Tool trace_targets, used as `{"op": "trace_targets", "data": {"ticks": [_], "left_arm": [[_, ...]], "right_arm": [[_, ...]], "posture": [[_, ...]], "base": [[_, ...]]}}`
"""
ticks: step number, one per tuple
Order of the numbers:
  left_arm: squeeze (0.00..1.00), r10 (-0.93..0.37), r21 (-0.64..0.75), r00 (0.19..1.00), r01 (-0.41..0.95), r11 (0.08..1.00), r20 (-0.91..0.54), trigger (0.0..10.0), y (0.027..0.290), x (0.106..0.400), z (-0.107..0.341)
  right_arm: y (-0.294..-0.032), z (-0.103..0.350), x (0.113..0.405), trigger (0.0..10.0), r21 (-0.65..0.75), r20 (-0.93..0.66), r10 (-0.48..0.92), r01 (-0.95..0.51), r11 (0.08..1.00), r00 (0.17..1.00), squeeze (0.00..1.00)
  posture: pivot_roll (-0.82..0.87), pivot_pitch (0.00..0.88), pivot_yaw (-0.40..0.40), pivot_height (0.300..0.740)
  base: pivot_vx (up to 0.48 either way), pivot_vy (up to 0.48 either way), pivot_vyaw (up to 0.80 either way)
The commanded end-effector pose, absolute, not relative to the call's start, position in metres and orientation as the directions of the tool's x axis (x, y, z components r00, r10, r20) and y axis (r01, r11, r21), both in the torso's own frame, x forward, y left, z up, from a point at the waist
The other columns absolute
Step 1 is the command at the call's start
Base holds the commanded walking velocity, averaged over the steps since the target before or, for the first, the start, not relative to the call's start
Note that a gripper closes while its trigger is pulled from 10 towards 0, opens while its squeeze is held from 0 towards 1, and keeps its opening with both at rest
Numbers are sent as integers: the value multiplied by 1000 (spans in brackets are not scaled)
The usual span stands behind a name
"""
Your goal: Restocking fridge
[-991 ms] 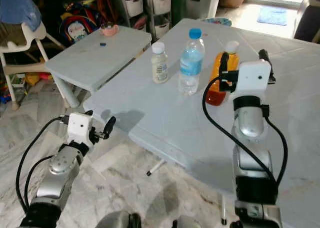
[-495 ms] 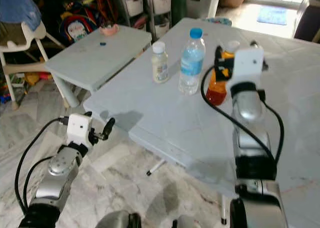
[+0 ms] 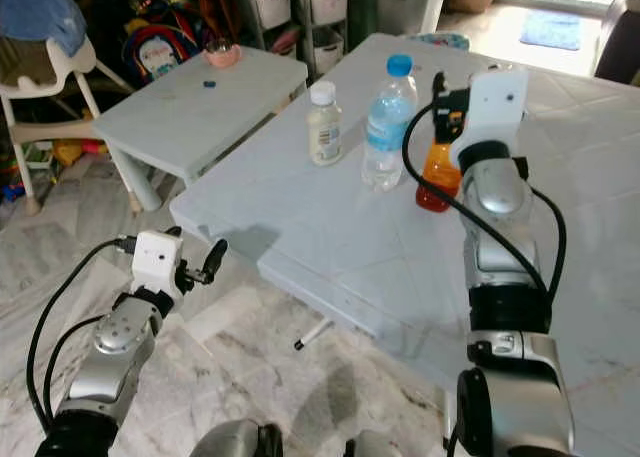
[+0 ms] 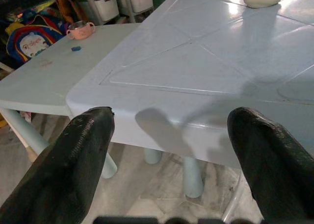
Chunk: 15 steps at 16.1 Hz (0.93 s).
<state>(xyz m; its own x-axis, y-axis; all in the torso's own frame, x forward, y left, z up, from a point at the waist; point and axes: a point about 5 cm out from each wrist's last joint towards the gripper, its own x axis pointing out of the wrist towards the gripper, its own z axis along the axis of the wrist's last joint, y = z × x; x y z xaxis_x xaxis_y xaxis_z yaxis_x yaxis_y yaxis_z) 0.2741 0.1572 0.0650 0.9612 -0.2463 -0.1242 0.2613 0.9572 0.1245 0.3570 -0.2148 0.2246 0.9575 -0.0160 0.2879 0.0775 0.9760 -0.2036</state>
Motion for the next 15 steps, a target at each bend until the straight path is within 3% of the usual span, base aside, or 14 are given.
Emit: {"op": "trace_targets", "data": {"ticks": [1, 15], "left_arm": [[0, -233, 141, 963, 251, 958, -133, 10000, 162, 273, 63], [0, -236, 152, 958, 262, 953, -165, 10000, 167, 272, 60]], "right_arm": [[-214, 228, 361, 0, -196, 278, -16, 73, 978, 960, 0], [-212, 208, 361, 0, -139, 138, -58, 77, 987, 989, 0]], "posture": [[-43, 21, 80, 740], [-31, 13, 107, 740]], "base": [[0, 0, 0], [0, 0, 0]]}}
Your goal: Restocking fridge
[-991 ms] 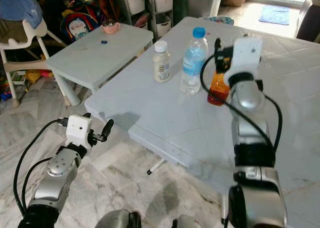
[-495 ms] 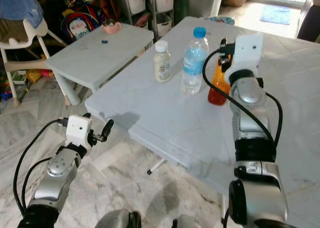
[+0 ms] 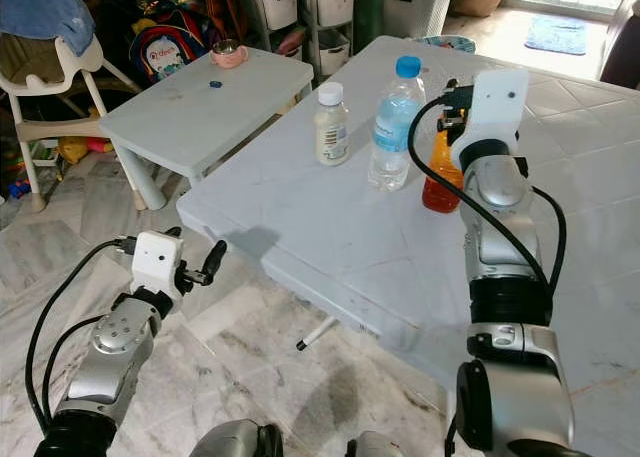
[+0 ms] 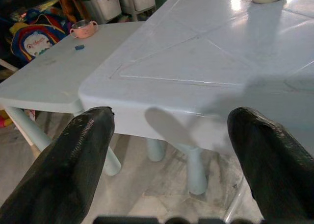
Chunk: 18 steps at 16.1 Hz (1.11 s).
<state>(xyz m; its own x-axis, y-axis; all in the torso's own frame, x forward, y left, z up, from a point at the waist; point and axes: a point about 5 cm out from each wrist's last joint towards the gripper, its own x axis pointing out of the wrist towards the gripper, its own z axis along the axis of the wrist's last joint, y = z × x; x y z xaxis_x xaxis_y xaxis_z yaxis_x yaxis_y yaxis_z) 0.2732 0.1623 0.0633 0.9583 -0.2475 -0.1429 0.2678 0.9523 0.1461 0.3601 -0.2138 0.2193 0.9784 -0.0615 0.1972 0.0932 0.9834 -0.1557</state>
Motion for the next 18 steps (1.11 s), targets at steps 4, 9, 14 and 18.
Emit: {"op": "trace_targets", "data": {"ticks": [4, 9, 14, 18], "left_arm": [[0, -207, 149, 964, 232, 961, -165, 10000, 168, 276, 60], [0, -149, 153, 975, 174, 973, -164, 10000, 172, 281, 59], [0, -173, 158, 974, 196, 968, -149, 10000, 157, 290, 61], [0, -165, 160, 977, 186, 969, -137, 10000, 156, 290, 61]], "right_arm": [[-205, 200, 338, 0, -131, 223, -76, 108, 986, 972, 0], [-182, 211, 320, 10000, -120, 315, -7, 48, 992, 949, 0], [-190, 207, 318, 10000, -93, 300, -30, 60, 994, 953, 0], [-189, 199, 318, 10000, -89, 267, -13, 38, 995, 964, 0]], "posture": [[-19, 0, 68, 740], [-35, 0, 59, 740], [-56, 0, 54, 740], [-54, 0, 46, 740]], "base": [[0, 0, 0], [0, 0, 0], [-170, 0, 0], [-300, 0, 0]]}}
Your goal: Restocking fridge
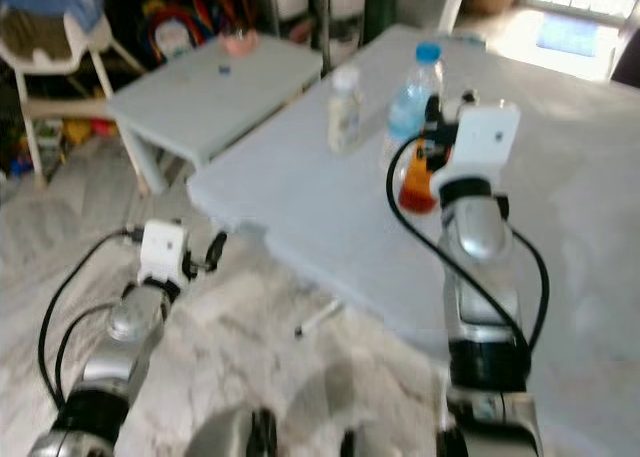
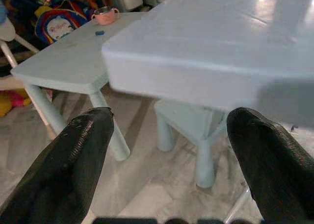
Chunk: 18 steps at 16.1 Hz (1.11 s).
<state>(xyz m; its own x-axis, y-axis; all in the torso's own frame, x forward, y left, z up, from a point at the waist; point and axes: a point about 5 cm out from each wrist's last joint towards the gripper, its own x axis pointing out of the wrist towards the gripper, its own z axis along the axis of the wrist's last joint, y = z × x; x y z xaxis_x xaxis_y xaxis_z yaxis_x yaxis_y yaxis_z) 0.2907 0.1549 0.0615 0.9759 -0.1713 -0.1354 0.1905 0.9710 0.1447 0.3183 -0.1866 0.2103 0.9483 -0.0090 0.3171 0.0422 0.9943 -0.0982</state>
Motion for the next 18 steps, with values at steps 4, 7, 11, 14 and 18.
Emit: {"op": "trace_targets", "data": {"ticks": [4, 7, 11, 14, 18], "left_arm": [[0, -155, 163, 979, 175, 971, -133, 10000, 157, 288, 60], [0, -147, 165, 980, 168, 972, -133, 10000, 158, 288, 59], [0, -145, 167, 980, 168, 972, -138, 10000, 158, 288, 58], [0, -119, 173, 984, 142, 975, -132, 10000, 161, 289, 58], [0, -43, 182, 993, 63, 981, -113, 10000, 175, 288, 57]], "right_arm": [[-183, 204, 319, 10000, -85, 282, 3, 22, 996, 960, 0], [-179, 208, 320, 10000, -55, 287, 6, 10, 998, 958, 0], [-176, 212, 319, 10000, -52, 299, 17, -2, 999, 954, 0], [-173, 191, 319, 10000, -28, 217, 25, -19, 999, 976, 0], [-163, 163, 309, 10000, -18, 151, 88, -86, 996, 985, 0]], "posture": [[-47, 0, 50, 740], [-49, 0, 53, 740], [-50, 0, 53, 740], [-41, 0, 49, 740], [-33, 0, 43, 740]], "base": [[-314, 0, 0], [-329, 0, 0], [-335, 0, 0], [-346, 0, 0], [-166, 0, 120]]}}
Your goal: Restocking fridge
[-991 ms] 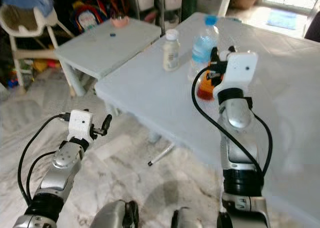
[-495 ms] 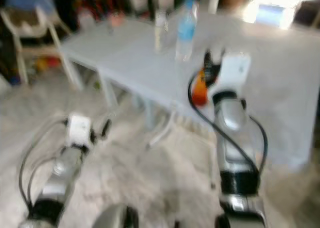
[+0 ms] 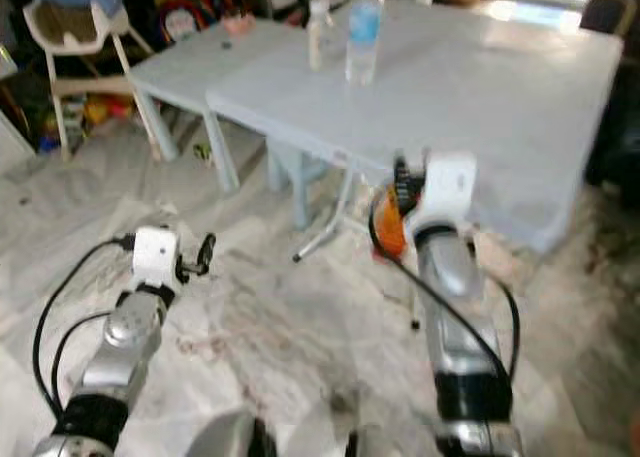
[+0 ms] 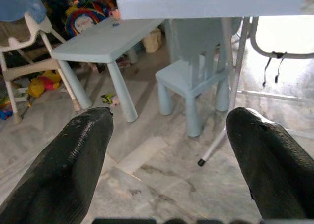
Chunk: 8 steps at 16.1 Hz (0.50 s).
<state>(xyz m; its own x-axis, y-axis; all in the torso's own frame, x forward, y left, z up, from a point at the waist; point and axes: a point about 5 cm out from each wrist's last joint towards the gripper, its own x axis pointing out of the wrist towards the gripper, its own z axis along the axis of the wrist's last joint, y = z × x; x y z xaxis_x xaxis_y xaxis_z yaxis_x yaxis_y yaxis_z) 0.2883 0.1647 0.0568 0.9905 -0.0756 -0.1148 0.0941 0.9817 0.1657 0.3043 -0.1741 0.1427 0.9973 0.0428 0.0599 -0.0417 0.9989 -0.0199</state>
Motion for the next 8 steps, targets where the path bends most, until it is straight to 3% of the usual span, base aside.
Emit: {"op": "trace_targets", "data": {"ticks": [1, 4, 8], "left_arm": [[0, -10, 160, 995, 26, 987, -102, 10000, 179, 287, 58], [0, 57, 117, 998, -55, 992, -17, 10000, 188, 288, 67], [0, 118, 102, 993, -119, 988, 10, 10000, 195, 287, 70]], "right_arm": [[-159, 158, 307, 10000, -24, 139, 100, -98, 995, 985, 0], [-158, 148, 303, 10000, -3, 121, 94, -94, 996, 988, 0], [-168, 135, 297, 10000, -25, 101, 52, -50, 998, 994, 0]], "posture": [[-32, 0, 44, 740], [-31, 0, 49, 740], [-32, 0, 49, 740]], "base": [[0, 0, 800], [0, 0, 800], [0, 0, 0]]}}
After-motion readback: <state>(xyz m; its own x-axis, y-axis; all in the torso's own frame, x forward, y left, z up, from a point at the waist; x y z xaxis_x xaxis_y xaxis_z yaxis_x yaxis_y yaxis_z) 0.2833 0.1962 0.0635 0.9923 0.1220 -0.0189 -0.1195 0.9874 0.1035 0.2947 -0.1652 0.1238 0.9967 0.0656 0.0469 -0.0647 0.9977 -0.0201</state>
